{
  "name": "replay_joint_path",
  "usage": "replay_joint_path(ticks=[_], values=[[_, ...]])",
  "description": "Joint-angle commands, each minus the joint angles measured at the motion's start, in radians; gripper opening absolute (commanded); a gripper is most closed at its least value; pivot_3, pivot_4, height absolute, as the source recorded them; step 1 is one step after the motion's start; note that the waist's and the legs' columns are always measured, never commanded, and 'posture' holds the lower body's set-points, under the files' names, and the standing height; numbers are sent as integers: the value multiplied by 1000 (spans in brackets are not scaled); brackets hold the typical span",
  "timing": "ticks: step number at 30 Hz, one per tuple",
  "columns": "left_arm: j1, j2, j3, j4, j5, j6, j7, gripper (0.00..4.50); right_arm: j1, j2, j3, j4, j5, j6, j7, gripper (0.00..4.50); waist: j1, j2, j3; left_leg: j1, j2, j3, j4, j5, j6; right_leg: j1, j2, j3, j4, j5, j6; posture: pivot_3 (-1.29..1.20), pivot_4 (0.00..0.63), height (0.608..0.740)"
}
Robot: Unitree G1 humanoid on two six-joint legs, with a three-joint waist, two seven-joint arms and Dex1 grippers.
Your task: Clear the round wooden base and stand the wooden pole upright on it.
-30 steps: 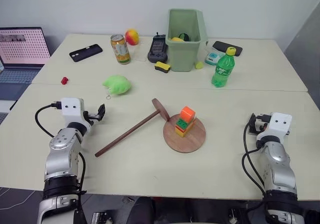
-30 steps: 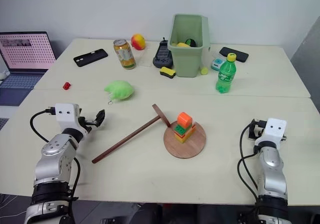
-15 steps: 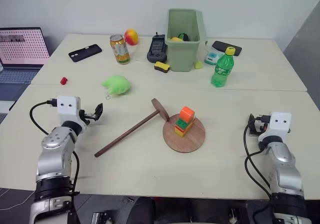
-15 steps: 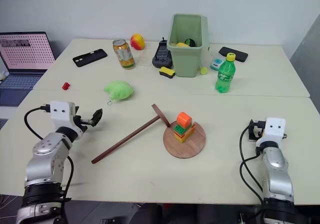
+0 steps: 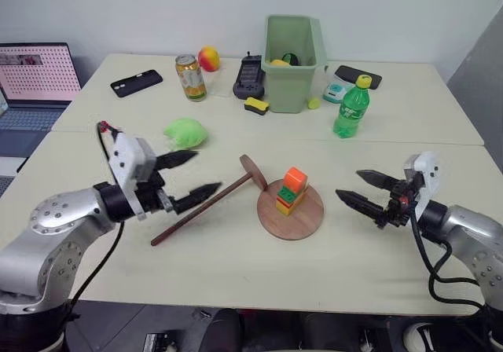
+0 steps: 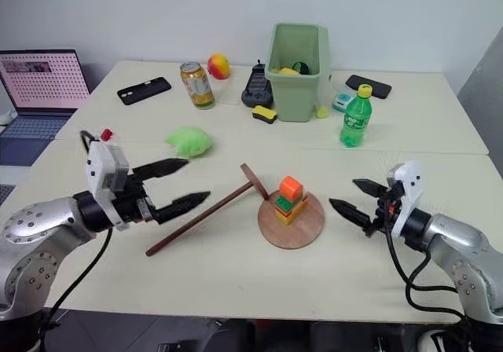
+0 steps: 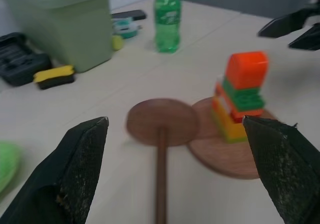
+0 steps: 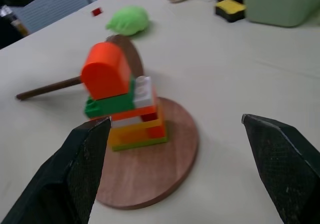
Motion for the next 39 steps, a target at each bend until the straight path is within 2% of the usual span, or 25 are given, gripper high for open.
replay_joint_path(ticks=[1, 5, 10, 24, 29, 31, 38, 39], values=[[18, 3, -13, -108, -70, 12, -11, 4500, -78, 56, 54, -37, 15, 14, -63, 4393, -3, 0, 0, 0, 0, 0, 0, 0, 0, 0, 0, 0, 0, 0, 0, 0, 150, 740], [80, 11, 2, -139, -98, 6, -37, 4500, -122, 141, 154, -50, -50, -8, -139, 4393, -2, 0, 0, 0, 1, 0, 0, 0, 0, -1, 1, 0, 0, 0, 0, 0, 150, 740], [85, 20, 6, -145, -111, -2, -30, 4500, -142, 206, 228, -59, -96, -22, -185, 4393, 1, 0, 0, -1, 0, 0, 0, 0, 0, -1, 1, 0, 0, 0, 0, 0, 150, 740], [100, 4, -5, -190, -130, -3, 19, 4500, -173, 274, 318, 18, -216, -90, -181, 4393, -1, 0, 0, 0, 0, 0, 0, 0, 0, -1, 1, 0, 0, 0, 0, 0, 150, 740], [111, 5, -4, -196, -132, -6, 28, 4500, -175, 283, 322, 33, -233, -109, -170, 3578, -1, 0, 0, 0, 0, 0, 0, 0, 0, -1, 1, 0, 0, 0, 0, 0, 150, 740], [112, 5, -4, -196, -132, -9, 30, 4500, -174, 285, 323, 35, -238, -112, -166, 3021, -1, 0, 0, 0, 0, 0, 0, 0, 0, -1, 1, 0, 0, 0, 0, 0, 150, 740], [101, 4, -13, -182, -123, -16, 29, 4500, -166, 282, 331, 42, -257, -130, -147, 1602, -1, 0, 0, 0, 0, 0, 0, 0, 0, -1, 1, 0, 0, 0, 0, 0, 150, 740], [100, 5, -14, -180, -122, -16, 27, 4500, -165, 281, 332, 42, -259, -132, -146, 1531, -1, 0, 0, 0, 0, 0, 0, 0, 0, -1, 1, 0, 0, 0, 0, 0, 150, 740]])
